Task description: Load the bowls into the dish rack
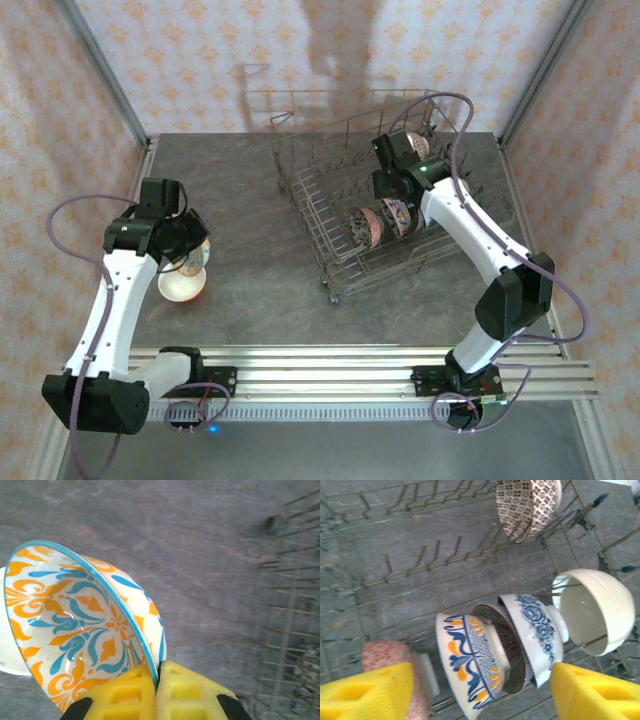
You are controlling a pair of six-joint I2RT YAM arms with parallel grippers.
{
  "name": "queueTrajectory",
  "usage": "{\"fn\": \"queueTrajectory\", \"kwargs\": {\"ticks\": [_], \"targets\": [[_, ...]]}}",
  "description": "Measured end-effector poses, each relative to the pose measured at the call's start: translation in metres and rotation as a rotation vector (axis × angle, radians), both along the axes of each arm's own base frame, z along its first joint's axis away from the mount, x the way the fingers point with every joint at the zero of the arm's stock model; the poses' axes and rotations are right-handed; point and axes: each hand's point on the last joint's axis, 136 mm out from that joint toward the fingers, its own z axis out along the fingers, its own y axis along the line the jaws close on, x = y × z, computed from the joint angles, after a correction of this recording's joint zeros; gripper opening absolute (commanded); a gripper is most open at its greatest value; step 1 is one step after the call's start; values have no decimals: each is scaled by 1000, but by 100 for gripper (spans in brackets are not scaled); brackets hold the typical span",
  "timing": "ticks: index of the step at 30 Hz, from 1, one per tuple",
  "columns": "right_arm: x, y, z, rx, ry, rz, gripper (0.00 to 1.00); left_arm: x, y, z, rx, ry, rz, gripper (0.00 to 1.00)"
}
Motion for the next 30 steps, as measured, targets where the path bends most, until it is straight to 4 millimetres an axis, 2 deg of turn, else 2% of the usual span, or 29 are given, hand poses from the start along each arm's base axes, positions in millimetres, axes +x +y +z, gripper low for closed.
{"fn": "queueTrajectory", "kwargs": {"ticks": [3, 6, 12, 16, 19, 23, 27, 30], "targets": [[-7, 12, 8, 54, -4, 45, 70, 7, -16, 26, -7, -81, -13, 0], [-18, 33, 23, 117, -19, 113, 70, 12, -31, 47, -35, -165, -4, 0], [-50, 97, 59, 258, -83, 330, 69, 29, -63, 89, -80, -318, 25, 0], [-67, 136, 76, 334, -121, 456, 68, 52, -95, 124, -115, -421, 24, 0], [-79, 164, 85, 366, -160, 547, 68, 70, -119, 143, -152, -479, 24, 0], [-92, 191, 87, 392, -207, 636, 67, 86, -142, 151, -195, -504, 29, 0], [-90, 201, 87, 412, -255, 660, 65, 97, -157, 156, -219, -508, 30, 0], [-87, 208, 94, 432, -306, 668, 64, 103, -166, 164, -241, -520, 28, 0]]}}
